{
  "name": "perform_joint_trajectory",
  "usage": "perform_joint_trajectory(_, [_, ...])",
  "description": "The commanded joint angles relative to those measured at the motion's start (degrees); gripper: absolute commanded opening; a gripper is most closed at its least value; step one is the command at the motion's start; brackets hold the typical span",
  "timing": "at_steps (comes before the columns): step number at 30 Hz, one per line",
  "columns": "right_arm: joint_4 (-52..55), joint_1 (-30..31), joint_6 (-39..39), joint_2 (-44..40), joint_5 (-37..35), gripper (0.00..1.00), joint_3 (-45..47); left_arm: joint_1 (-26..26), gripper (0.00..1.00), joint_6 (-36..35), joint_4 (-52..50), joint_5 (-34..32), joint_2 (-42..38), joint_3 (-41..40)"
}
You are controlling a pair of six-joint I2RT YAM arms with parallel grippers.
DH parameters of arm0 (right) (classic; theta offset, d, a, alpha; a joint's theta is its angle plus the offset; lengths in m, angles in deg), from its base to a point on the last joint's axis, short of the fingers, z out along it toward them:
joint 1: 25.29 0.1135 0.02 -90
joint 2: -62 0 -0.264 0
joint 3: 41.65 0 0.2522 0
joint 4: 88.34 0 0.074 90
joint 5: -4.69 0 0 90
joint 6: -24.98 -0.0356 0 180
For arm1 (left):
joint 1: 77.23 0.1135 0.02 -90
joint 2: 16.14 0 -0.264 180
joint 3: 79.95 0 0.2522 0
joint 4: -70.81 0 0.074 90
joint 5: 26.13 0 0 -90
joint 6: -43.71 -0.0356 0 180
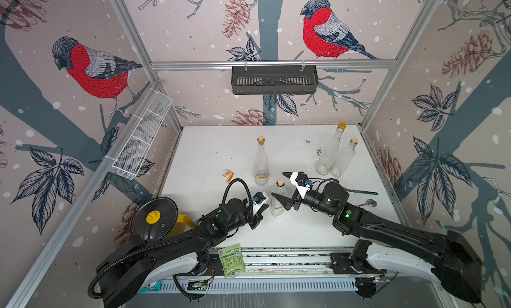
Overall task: Remove the label from the bottle
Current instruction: Tear open the label from the bottle.
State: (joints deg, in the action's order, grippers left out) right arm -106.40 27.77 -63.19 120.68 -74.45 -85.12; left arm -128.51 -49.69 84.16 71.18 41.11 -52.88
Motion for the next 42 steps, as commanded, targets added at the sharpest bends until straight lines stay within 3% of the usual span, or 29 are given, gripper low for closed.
perform_joint_trajectory(1, [-2.5, -1.3, -0.8, 1.3, 5.3, 0.84, -1.1, 0.1, 0.0, 0.9, 0.3, -3.9, 0.5, 0.3])
perform_joint_trajectory(13, [-0.5, -3.9, -0.9, 5.9, 13.4, 0.65, -4.6, 0.0, 0.0, 0.9, 0.6, -4.1, 0.9, 0.2])
perform_joint_trajectory(25, [-0.8, -4.4, -1.5, 8.2, 15.0, 0.35, -5.4, 0.0, 0.0, 0.9, 0.7, -4.3, 0.0, -0.2])
perform_joint_trajectory(30, [-0.9, -4.0, -1.7, 7.9, 12.1, 0.21, -4.8, 0.1, 0.0, 0.8, 0.7, -4.1, 0.1, -0.2])
perform_joint_trajectory(35, [-0.7, -2.7, -2.6, 8.0, 3.9, 0.03, -4.9, 0.1, 0.0, 0.6, 0.7, -3.3, 0.1, -0.2])
perform_joint_trajectory(42, [-0.7, 1.7, -2.2, 7.9, -8.1, 0.01, -5.3, 0.1, 0.0, 0.1, 0.8, -2.7, -0.6, -0.5])
